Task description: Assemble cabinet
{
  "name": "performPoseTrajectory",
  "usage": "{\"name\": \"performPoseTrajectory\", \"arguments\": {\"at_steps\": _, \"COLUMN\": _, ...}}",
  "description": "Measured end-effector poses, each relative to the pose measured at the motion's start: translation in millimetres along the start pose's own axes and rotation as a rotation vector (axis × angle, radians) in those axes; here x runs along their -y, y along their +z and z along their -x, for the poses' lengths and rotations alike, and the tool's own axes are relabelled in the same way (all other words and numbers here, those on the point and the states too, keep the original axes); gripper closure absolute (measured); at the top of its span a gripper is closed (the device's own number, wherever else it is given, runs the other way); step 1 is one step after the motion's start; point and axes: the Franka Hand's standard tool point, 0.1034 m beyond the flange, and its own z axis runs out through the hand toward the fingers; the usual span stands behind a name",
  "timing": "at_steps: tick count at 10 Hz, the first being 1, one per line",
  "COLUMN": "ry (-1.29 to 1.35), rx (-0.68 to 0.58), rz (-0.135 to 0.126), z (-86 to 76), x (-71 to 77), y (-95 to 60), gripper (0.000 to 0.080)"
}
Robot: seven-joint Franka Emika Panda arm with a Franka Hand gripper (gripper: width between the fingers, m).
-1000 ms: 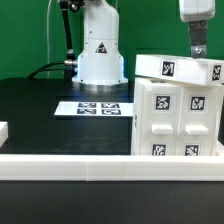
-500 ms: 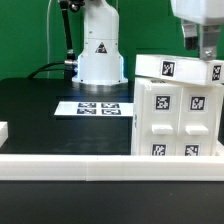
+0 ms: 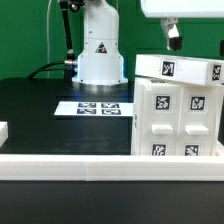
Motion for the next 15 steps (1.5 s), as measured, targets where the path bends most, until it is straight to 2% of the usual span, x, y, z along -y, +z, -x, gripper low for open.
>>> {"name": "performPoseTrajectory", "arguments": {"at_steps": 3, "ry": -0.349, "rx": -0.024, "rz": 0.008, "z": -3.5, "x": -0.2, "y": -0.1, "gripper": 0.0002}}
{"name": "performPoseTrajectory", "arguments": {"at_steps": 5, "ry": -0.691, "rx": -0.107, "rz": 0.030, "z": -8.7, "x": 4.2, "y": 1.6, "gripper": 0.0002}}
{"name": "performPoseTrajectory", "arguments": {"at_steps": 8, "ry": -1.069, "rx": -0.114, "rz": 0.077, "z": -10.7, "x": 2.4, "y": 2.6, "gripper": 0.0002}}
{"name": "performPoseTrajectory", "arguments": {"at_steps": 12, "ry": -1.380, "rx": -0.105, "rz": 0.111, "z": -15.1, "x": -0.9, "y": 2.3, "gripper": 0.0002}}
{"name": "performPoseTrajectory", "arguments": {"at_steps": 13, "ry": -1.491, "rx": -0.101, "rz": 0.127, "z": -16.4, "x": -2.0, "y": 2.2, "gripper": 0.0002}}
{"name": "performPoseTrajectory", "arguments": {"at_steps": 14, "ry": -1.499, "rx": -0.078, "rz": 0.137, "z": -10.4, "x": -3.8, "y": 4.8, "gripper": 0.0002}}
{"name": "performPoseTrajectory", "arguments": {"at_steps": 15, "ry": -1.472, "rx": -0.074, "rz": 0.137, "z": -6.9, "x": -3.7, "y": 6.7, "gripper": 0.0002}}
